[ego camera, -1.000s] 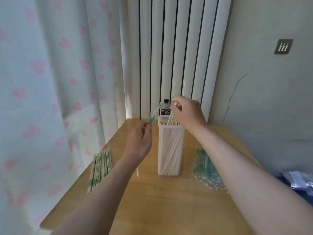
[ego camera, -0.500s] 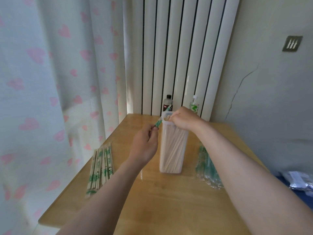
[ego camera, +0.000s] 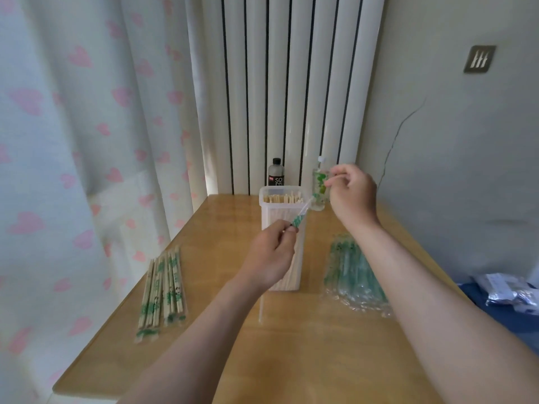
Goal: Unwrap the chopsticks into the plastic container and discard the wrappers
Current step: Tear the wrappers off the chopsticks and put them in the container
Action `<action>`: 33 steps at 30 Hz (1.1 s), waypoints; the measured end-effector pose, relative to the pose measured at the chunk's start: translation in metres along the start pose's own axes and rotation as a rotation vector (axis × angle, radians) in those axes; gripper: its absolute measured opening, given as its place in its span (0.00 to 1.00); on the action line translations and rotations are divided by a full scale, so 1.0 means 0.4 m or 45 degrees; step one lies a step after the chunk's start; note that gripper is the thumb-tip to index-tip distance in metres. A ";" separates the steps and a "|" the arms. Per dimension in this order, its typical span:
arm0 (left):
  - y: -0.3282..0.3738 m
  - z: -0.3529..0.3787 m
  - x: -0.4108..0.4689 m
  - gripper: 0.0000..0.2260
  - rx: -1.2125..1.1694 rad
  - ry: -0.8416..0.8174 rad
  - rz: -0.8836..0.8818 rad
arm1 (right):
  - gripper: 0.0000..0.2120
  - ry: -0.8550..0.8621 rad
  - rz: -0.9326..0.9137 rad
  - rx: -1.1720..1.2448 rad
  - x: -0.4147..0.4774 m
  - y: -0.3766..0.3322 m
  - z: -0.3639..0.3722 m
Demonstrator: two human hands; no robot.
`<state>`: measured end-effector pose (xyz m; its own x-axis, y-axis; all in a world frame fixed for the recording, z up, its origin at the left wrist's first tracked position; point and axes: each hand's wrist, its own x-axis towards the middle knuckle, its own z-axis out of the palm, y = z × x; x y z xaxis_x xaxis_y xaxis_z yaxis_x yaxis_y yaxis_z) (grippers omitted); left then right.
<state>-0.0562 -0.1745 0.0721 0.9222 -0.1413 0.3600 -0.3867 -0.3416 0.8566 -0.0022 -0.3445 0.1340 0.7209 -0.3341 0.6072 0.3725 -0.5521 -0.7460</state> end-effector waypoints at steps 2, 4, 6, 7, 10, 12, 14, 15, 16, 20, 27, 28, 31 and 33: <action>0.008 0.050 0.004 0.11 -0.013 -0.057 -0.004 | 0.13 0.071 0.110 -0.007 0.003 0.048 -0.052; 0.015 0.106 0.014 0.12 0.000 -0.082 -0.029 | 0.12 0.123 0.225 -0.028 -0.009 0.109 -0.103; 0.013 0.163 0.033 0.13 0.011 -0.103 -0.069 | 0.12 0.129 0.344 -0.069 -0.038 0.192 -0.142; 0.006 0.192 0.047 0.13 0.019 -0.115 -0.090 | 0.12 0.122 0.403 -0.095 -0.056 0.238 -0.160; -0.019 0.272 0.102 0.10 0.063 -0.137 -0.167 | 0.10 0.110 0.548 -0.209 -0.108 0.362 -0.215; -0.033 0.315 0.141 0.07 0.094 -0.118 -0.204 | 0.09 0.086 0.640 -0.322 -0.136 0.429 -0.252; -0.045 0.352 0.180 0.05 0.135 -0.088 -0.231 | 0.08 0.053 0.721 -0.392 -0.170 0.495 -0.275; -0.051 0.369 0.200 0.05 0.183 -0.081 -0.238 | 0.08 0.044 0.753 -0.413 -0.187 0.523 -0.280; -0.058 0.385 0.220 0.06 0.236 -0.083 -0.245 | 0.08 0.044 0.772 -0.438 -0.203 0.546 -0.280; -0.094 0.445 0.291 0.06 0.444 -0.093 -0.224 | 0.07 -0.025 0.729 -0.493 -0.220 0.581 -0.273; -0.156 0.529 0.342 0.07 0.696 -0.156 -0.177 | 0.07 -0.101 0.711 -0.527 -0.212 0.590 -0.272; -0.162 0.535 0.343 0.08 0.710 -0.160 -0.180 | 0.07 -0.109 0.715 -0.524 -0.212 0.591 -0.273; -0.174 0.546 0.345 0.09 0.749 -0.171 -0.182 | 0.07 -0.130 0.727 -0.531 -0.210 0.590 -0.276; -0.179 0.547 0.343 0.10 0.762 -0.170 -0.187 | 0.07 -0.135 0.729 -0.527 -0.210 0.589 -0.276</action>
<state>0.0986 -0.3727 -0.0208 0.9729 -0.1548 0.1716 -0.2232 -0.8216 0.5245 -0.0397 -0.5308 -0.0625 0.7975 -0.5939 0.1059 -0.3186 -0.5637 -0.7620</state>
